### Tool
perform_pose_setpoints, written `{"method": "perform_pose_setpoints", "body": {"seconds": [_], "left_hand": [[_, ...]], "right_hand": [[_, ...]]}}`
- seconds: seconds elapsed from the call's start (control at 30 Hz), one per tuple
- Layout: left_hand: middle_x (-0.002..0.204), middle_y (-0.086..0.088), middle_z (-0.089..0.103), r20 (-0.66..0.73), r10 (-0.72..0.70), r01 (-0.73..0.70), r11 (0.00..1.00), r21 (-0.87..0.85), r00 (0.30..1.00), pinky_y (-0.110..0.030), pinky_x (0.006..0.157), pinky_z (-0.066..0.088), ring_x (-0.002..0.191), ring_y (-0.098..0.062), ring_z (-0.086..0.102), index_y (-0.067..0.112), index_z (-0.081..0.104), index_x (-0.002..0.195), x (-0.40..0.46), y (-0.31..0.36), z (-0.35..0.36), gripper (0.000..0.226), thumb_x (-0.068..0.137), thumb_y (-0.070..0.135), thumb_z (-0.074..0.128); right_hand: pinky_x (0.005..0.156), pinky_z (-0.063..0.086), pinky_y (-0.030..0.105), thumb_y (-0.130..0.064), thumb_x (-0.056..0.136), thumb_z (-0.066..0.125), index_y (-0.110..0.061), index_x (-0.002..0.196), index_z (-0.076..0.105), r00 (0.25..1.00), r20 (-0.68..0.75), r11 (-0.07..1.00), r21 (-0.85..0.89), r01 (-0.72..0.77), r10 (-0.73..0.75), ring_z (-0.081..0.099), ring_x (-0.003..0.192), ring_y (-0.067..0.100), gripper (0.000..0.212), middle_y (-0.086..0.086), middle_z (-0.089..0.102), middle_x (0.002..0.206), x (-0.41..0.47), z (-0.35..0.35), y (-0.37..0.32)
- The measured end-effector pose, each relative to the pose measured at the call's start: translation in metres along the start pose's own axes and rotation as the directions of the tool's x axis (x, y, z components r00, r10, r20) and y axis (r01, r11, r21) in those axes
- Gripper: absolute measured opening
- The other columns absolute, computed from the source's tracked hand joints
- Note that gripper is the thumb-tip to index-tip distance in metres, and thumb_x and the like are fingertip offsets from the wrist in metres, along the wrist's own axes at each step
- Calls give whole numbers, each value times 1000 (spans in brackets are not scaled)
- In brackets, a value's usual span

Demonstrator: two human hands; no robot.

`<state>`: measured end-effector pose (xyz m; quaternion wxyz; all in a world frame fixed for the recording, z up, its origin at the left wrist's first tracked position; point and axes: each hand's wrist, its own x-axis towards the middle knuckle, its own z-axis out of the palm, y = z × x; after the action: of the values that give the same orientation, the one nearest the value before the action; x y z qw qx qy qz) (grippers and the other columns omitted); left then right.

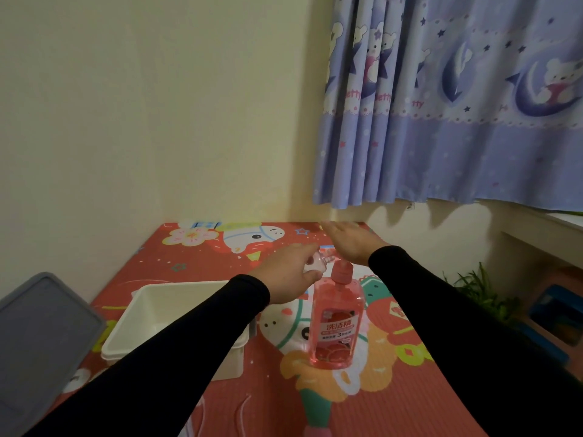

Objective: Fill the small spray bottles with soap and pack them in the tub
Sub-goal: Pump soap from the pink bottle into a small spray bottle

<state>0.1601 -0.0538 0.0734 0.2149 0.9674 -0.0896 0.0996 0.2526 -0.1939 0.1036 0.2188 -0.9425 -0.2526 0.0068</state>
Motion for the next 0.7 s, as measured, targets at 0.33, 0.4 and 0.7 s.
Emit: {"method": "perform_pose_setpoints", "body": {"seconds": [0.33, 0.4, 0.7], "left_hand": [[130, -1, 50, 48, -25, 25, 1000, 7, 999, -28, 88, 40, 108, -17, 52, 19, 37, 143, -3, 0, 3, 48, 99, 35, 48], [127, -2, 52, 24, -14, 14, 1000, 3, 1000, -26, 82, 36, 104, -17, 53, 18, 44, 134, -1, 0, 0, 39, 99, 34, 49], [128, -3, 51, 38, -13, 12, 1000, 28, 999, -31, 91, 42, 109, -20, 53, 16, 41, 137, -7, -1, 8, 43, 100, 35, 47]], "right_hand": [[111, 24, 35, -45, 103, 13, -18, 146, 38, 999, 41, 1000, -4, 15, -15, 34, 140, 25, 56, 10, 36, 153, 4, 8, 6], [110, 25, 34, -47, 103, 14, -17, 144, 41, 1000, 4, 1000, -10, 14, -14, 36, 138, 25, 58, 11, 39, 151, 5, 2, 4], [114, 21, 36, -48, 103, 13, -15, 148, 34, 999, 36, 1000, 24, -15, 14, 31, 142, 26, 60, 11, 34, 154, 4, 17, 7]]}}
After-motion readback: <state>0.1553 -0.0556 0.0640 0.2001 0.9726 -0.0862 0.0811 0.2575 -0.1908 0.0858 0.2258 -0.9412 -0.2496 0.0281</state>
